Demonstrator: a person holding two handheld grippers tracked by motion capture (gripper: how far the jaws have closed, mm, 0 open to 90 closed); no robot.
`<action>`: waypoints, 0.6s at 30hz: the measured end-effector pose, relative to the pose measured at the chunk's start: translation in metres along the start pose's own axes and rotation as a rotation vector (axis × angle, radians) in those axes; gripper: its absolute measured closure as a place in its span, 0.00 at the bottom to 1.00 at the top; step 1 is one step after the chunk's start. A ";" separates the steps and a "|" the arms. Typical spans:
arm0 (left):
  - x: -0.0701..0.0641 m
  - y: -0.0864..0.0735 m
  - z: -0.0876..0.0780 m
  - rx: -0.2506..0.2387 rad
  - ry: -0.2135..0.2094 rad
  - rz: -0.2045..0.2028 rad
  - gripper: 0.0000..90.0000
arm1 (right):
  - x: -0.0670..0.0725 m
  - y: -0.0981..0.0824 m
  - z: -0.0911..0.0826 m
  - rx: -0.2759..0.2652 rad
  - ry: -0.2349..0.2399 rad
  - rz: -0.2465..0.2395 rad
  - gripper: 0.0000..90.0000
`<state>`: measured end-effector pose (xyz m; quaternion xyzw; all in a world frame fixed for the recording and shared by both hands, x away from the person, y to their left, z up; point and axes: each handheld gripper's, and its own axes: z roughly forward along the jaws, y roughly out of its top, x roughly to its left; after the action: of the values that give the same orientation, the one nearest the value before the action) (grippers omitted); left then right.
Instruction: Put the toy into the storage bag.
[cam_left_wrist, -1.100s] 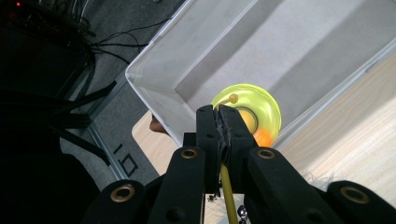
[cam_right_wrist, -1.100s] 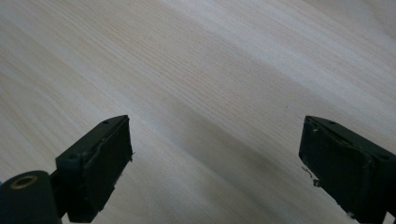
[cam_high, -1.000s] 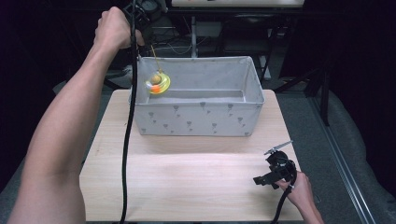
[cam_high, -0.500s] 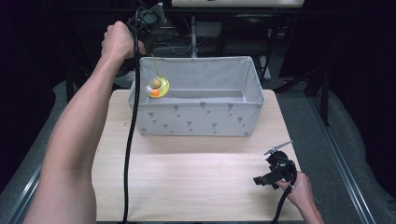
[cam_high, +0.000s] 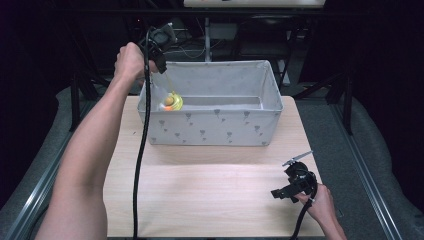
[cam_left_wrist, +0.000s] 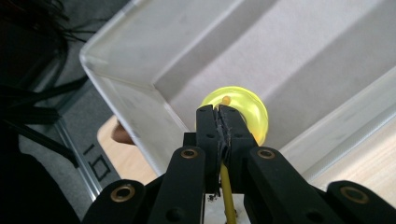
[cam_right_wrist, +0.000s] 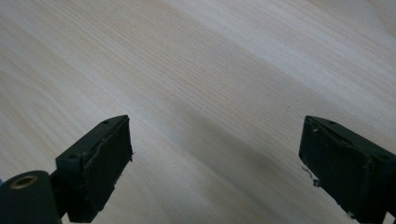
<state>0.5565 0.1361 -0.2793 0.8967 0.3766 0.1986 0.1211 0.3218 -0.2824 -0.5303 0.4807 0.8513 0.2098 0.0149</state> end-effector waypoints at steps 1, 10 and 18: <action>0.000 -0.001 0.004 0.004 -0.003 0.001 0.98 | 0.000 0.000 0.000 -0.001 0.000 0.001 0.10; -0.002 -0.010 0.029 0.047 -0.029 -0.004 0.98 | -0.001 0.000 0.000 -0.005 0.006 -0.001 0.10; -0.003 -0.021 0.043 0.089 -0.036 -0.016 0.98 | 0.001 -0.001 0.001 -0.018 0.001 0.011 0.10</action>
<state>0.5608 0.1448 -0.3264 0.9015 0.3901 0.1646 0.0896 0.3210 -0.2817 -0.5311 0.4849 0.8469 0.2176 0.0178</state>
